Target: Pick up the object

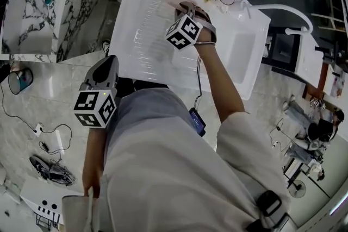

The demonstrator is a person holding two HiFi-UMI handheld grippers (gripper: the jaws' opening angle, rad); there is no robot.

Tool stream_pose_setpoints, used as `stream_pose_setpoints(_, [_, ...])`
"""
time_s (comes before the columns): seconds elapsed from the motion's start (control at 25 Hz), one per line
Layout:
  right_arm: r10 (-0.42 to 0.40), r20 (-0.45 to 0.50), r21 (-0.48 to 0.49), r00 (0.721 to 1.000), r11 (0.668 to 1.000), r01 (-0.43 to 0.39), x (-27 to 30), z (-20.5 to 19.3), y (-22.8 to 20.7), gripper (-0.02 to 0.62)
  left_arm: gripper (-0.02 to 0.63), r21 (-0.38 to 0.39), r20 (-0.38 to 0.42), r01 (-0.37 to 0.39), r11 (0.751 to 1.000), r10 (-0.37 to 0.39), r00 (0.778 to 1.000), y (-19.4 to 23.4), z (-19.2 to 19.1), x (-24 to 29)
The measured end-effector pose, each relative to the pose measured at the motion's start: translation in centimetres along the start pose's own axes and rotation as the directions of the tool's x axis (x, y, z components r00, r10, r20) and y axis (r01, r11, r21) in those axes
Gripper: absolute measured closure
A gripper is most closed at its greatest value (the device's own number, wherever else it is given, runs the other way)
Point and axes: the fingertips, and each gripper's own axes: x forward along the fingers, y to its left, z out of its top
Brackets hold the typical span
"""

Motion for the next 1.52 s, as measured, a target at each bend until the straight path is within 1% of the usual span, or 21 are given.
stream_pose_setpoints(0.52, [0.039,0.011,0.079,0.999,0.996,-0.040,-1.9,-1.4,1.7,0.512,0.604,0.012,0.009,0.021,1.000,-0.021,1.000,-1.5,-0.3,0.2])
stream_pose_setpoints(0.76, [0.046,0.023,0.145,0.999,0.988,-0.048,-2.7,-1.8,1.9,0.512,0.604,-0.014,0.024,0.036,0.999,-0.035,0.999,-2.0,-0.1,0.2])
stream_pose_setpoints(0.96, [0.070,0.041,0.214,0.997,0.974,-0.077,-3.6,-2.5,2.3,0.512,0.604,-0.007,0.025,0.042,0.999,-0.042,0.999,-2.8,-0.2,0.3])
stream_pose_setpoints(1.28, [0.079,0.074,0.278,0.994,0.956,-0.096,-4.6,-3.2,3.1,0.512,0.604,0.001,0.026,0.055,0.999,-0.055,0.998,-3.3,-0.3,0.7])
stream_pose_setpoints(1.52, [0.105,0.108,0.357,0.989,0.924,-0.137,-5.5,-3.7,3.8,0.512,0.606,0.003,0.028,0.057,0.998,-0.057,0.998,-3.6,-0.5,0.8])
